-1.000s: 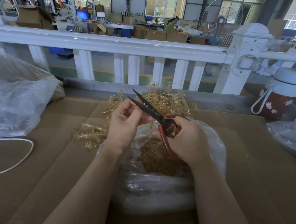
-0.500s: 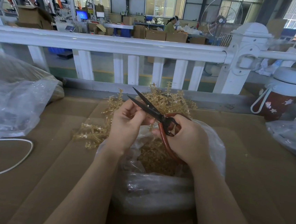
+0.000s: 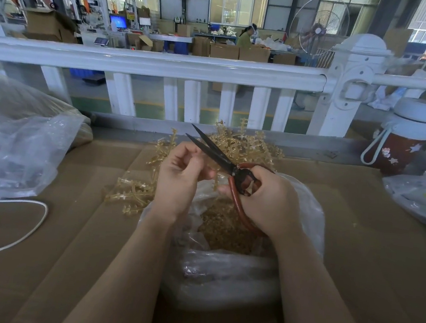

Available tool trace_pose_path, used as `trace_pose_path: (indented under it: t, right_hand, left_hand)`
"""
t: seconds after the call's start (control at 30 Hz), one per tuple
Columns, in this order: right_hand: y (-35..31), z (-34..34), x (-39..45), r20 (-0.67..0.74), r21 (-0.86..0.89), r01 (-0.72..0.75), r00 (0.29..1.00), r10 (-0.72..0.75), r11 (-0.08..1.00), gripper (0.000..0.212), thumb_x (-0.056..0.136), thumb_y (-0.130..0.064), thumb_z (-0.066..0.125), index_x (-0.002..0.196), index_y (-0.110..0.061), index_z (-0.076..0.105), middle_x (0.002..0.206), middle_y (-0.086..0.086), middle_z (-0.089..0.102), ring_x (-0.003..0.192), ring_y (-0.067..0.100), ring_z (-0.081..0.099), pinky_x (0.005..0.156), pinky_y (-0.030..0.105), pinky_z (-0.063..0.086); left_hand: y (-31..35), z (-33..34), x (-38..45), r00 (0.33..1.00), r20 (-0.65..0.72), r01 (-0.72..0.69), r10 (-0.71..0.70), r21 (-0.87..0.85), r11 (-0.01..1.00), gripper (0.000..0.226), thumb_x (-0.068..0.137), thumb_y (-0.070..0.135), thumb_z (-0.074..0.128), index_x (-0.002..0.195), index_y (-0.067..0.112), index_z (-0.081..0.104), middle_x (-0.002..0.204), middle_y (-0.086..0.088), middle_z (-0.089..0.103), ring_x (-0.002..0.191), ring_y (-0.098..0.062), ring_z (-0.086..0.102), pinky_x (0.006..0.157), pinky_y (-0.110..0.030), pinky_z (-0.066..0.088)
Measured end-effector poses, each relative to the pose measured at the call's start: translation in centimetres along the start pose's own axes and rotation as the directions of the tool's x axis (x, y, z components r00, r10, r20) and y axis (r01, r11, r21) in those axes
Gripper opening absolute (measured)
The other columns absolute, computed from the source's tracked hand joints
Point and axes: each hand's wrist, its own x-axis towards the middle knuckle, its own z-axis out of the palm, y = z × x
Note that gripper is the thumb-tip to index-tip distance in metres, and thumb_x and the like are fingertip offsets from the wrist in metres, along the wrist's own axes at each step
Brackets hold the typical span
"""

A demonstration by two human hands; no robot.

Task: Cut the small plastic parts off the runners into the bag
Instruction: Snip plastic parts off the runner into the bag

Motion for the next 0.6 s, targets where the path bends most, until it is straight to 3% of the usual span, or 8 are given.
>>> trace_pose_path:
  t: [0.1, 0.17, 0.3, 0.43, 0.6]
  right_hand:
    - [-0.1, 0.1, 0.0, -0.01, 0.124, -0.092, 0.995, 0.094, 0.988, 0.046, 0.07, -0.08, 0.065, 0.077, -0.035, 0.064, 0.069, -0.02, 0.066, 0.068, -0.001, 0.062, 0.057, 0.016, 0.046]
    - [-0.2, -0.2, 0.1, -0.027, 0.234, -0.146, 0.987, 0.157, 0.961, 0.042, 0.067, -0.08, 0.066, 0.076, -0.039, 0.062, 0.077, -0.034, 0.065, 0.075, -0.009, 0.062, 0.057, 0.009, 0.044]
    - [0.1, -0.4, 0.3, -0.028, 0.374, -0.194, 0.975, 0.22, 0.907, 0.037, 0.07, -0.071, 0.07, 0.082, -0.035, 0.069, 0.077, -0.027, 0.069, 0.073, -0.005, 0.065, 0.059, 0.009, 0.044]
    - [0.6, -0.2, 0.4, 0.014, 0.418, -0.213, 0.974, 0.228, 0.883, 0.016, 0.082, -0.046, 0.08, 0.084, -0.034, 0.07, 0.076, -0.023, 0.071, 0.071, -0.003, 0.067, 0.059, 0.008, 0.046]
    - [0.7, 0.0, 0.6, 0.032, 0.425, -0.253, 0.964, 0.265, 0.869, 0.016, 0.083, -0.037, 0.081, 0.077, -0.036, 0.067, 0.073, -0.026, 0.069, 0.07, -0.006, 0.064, 0.057, 0.008, 0.045]
  left_hand:
    - [-0.1, -0.2, 0.2, 0.997, -0.049, 0.048, -0.054, -0.11, 0.993, 0.027, 0.096, 0.002, 0.051, 0.078, 0.018, 0.064, 0.065, -0.001, 0.057, 0.058, -0.012, 0.05, 0.059, -0.022, 0.045]
    - [0.0, -0.5, 0.4, 0.995, -0.054, 0.069, -0.082, -0.205, 0.976, 0.033, 0.095, 0.003, 0.05, 0.074, 0.022, 0.065, 0.065, 0.0, 0.055, 0.058, -0.011, 0.046, 0.058, -0.022, 0.04]
    - [0.1, -0.8, 1.0, 0.981, -0.078, 0.138, -0.18, -0.377, 0.916, 0.008, 0.081, 0.011, 0.057, 0.077, 0.017, 0.06, 0.063, 0.003, 0.05, 0.056, -0.009, 0.04, 0.053, -0.021, 0.034]
    - [0.0, -1.0, 1.1, 0.978, -0.031, 0.169, -0.207, -0.464, 0.87, 0.011, 0.088, 0.007, 0.052, 0.082, 0.015, 0.057, 0.064, 0.005, 0.053, 0.055, -0.007, 0.043, 0.051, -0.018, 0.038]
    - [0.4, -1.1, 1.1, 0.968, -0.001, 0.211, -0.25, -0.529, 0.822, 0.018, 0.097, 0.008, 0.044, 0.083, 0.017, 0.049, 0.065, 0.005, 0.05, 0.052, -0.004, 0.042, 0.048, -0.015, 0.039]
